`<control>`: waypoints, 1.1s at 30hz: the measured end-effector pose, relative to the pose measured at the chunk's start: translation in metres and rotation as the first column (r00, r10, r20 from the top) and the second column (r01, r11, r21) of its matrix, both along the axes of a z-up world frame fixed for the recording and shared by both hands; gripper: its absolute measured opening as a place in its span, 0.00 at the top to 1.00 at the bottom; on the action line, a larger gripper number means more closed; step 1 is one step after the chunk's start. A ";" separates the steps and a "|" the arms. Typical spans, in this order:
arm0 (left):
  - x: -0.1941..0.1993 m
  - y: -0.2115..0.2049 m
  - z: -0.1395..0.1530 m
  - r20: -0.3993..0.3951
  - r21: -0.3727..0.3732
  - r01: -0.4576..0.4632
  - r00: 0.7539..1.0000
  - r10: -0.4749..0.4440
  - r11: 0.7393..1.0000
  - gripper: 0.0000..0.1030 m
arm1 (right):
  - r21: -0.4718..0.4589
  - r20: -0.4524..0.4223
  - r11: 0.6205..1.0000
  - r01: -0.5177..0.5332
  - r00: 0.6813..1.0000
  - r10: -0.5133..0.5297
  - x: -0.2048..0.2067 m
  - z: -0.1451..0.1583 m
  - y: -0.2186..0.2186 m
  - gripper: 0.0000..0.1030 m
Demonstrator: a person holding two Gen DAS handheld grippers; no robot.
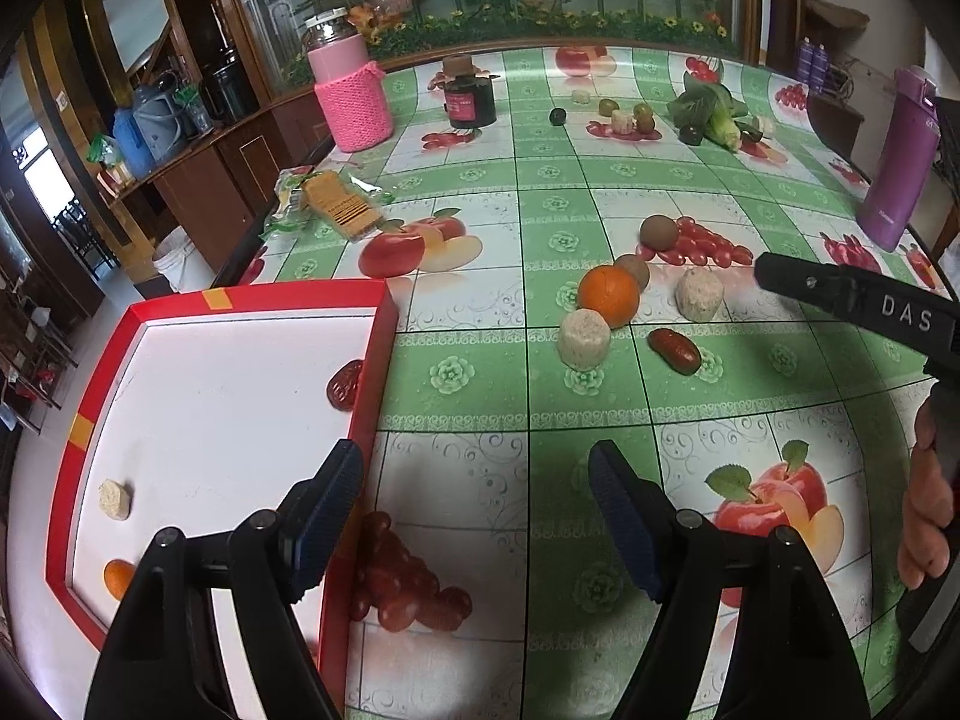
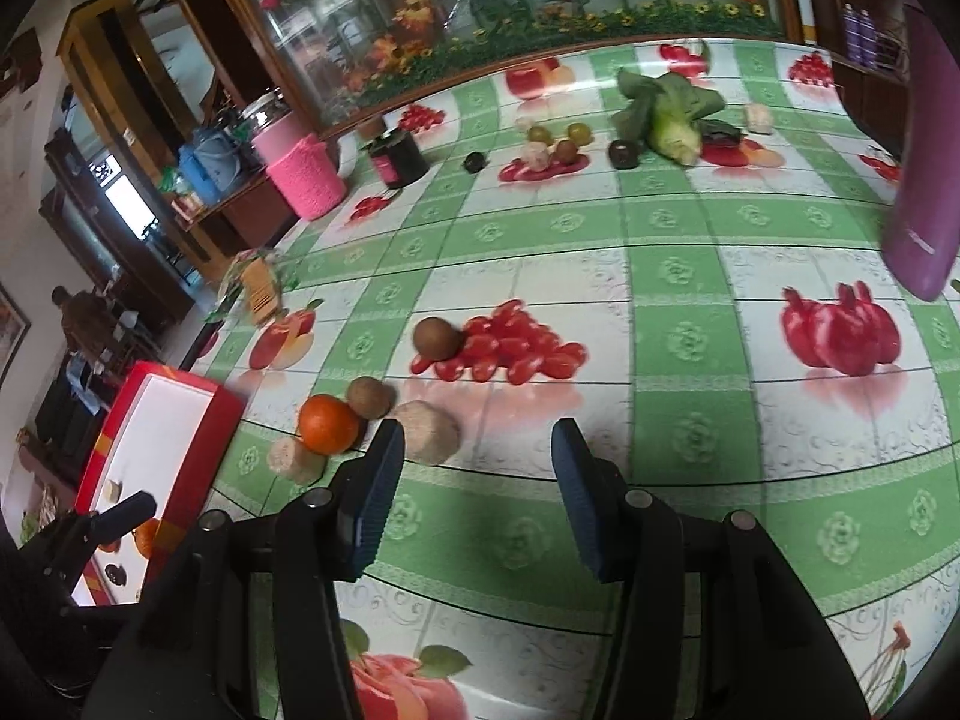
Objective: Organize fruits
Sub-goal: 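Move both open tools back toward the fruits on the table, then grasp a beige rice ball with the right tool while the left tool grasps a round rice cake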
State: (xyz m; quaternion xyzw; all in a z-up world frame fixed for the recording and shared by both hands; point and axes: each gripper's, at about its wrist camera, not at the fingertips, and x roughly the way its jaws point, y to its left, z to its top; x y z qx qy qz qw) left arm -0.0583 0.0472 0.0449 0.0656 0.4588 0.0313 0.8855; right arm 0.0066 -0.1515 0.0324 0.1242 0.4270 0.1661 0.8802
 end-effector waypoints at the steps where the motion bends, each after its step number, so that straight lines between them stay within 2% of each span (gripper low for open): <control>1: 0.003 0.000 -0.001 -0.004 -0.001 0.001 1.000 -0.001 1.000 0.25 | 0.000 -0.005 1.000 -0.006 1.000 0.006 0.001 -0.001 0.003 0.49; 8: 0.018 -0.004 -0.001 -0.024 -0.037 0.024 0.999 -0.025 0.999 0.25 | -0.043 -0.036 0.998 -0.046 0.998 0.045 0.017 -0.011 0.029 0.48; 11: 0.022 -0.005 -0.002 -0.034 -0.043 0.027 0.999 -0.028 0.999 0.25 | -0.105 -0.053 0.992 -0.065 0.997 0.060 0.024 -0.019 0.042 0.49; 13: 0.024 -0.005 -0.003 -0.040 -0.043 0.027 0.999 -0.029 0.999 0.25 | -0.166 -0.029 0.984 -0.063 0.998 0.059 0.023 -0.019 0.050 0.49; 15: 0.025 -0.006 -0.005 -0.047 -0.043 0.030 0.998 -0.032 0.999 0.25 | -0.174 -0.024 0.983 -0.058 0.998 0.054 0.023 -0.020 0.050 0.50; 19: 0.030 -0.009 -0.008 -0.058 -0.049 0.036 0.998 -0.038 0.998 0.25 | -0.224 -0.009 0.974 -0.027 1.000 0.025 0.024 -0.019 0.045 0.69; 29: 0.057 -0.025 -0.016 -0.063 -0.061 0.066 0.996 -0.070 0.996 0.26 | -0.148 -0.053 0.988 0.049 0.997 -0.058 0.029 -0.019 0.018 0.69; 30: 0.058 -0.026 -0.017 -0.065 -0.061 0.070 0.995 -0.074 0.996 0.27 | -0.149 -0.053 0.988 0.048 0.997 -0.057 0.029 -0.019 0.018 0.69; 32: 0.064 -0.029 -0.021 -0.075 -0.068 0.084 0.993 -0.089 0.994 0.36 | -0.146 -0.054 0.988 0.047 0.997 -0.056 0.030 -0.019 0.017 0.69; 33: 0.066 -0.029 -0.024 -0.084 -0.075 0.084 0.992 -0.090 0.994 0.44 | -0.144 -0.054 0.988 0.047 0.997 -0.056 0.029 -0.019 0.017 0.69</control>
